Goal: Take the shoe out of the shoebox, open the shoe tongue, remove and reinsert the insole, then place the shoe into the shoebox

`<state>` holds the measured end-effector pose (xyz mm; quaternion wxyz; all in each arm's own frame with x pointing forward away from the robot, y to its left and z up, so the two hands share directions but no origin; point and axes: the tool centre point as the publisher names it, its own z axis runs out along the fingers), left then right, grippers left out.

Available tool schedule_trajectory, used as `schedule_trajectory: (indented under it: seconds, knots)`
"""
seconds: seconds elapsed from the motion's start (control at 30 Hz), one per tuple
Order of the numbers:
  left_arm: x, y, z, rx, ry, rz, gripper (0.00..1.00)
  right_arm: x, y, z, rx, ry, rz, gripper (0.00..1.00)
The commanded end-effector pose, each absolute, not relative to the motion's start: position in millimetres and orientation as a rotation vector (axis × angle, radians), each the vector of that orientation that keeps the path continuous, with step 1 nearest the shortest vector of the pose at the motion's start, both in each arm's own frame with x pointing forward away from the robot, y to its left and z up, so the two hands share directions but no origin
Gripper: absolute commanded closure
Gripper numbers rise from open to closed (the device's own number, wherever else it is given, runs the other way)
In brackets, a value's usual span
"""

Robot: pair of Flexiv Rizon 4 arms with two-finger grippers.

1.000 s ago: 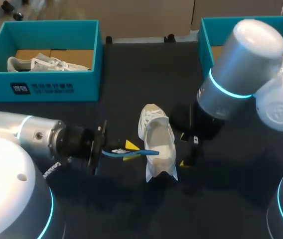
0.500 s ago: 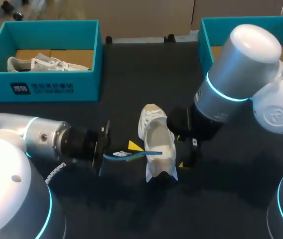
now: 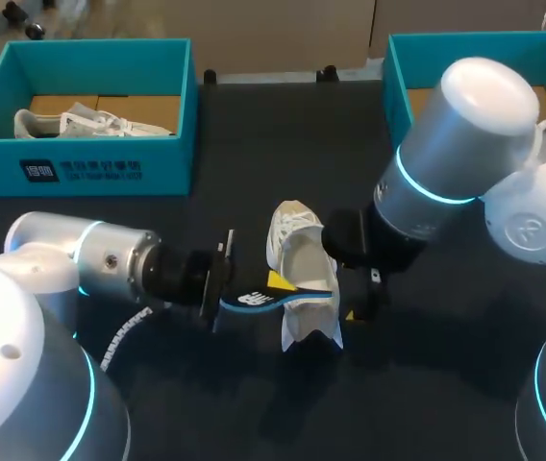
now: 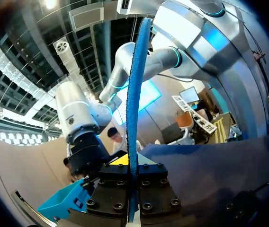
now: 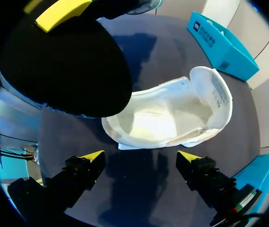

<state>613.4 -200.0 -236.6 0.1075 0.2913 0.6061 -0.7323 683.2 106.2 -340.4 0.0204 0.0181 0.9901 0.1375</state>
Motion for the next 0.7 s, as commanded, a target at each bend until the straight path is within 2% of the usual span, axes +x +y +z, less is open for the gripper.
schedule_trajectory:
  seconds: [0.03,0.7]
  knots:
    - [615,-203,-239,0.860,1.780,-2.159,1.00,681,103,-341,0.055,3.065,0.438,0.00]
    - [628,-219,-259,0.808,1.779,-2.173,1.00,681,103,-341,0.055,3.065,0.438,0.00]
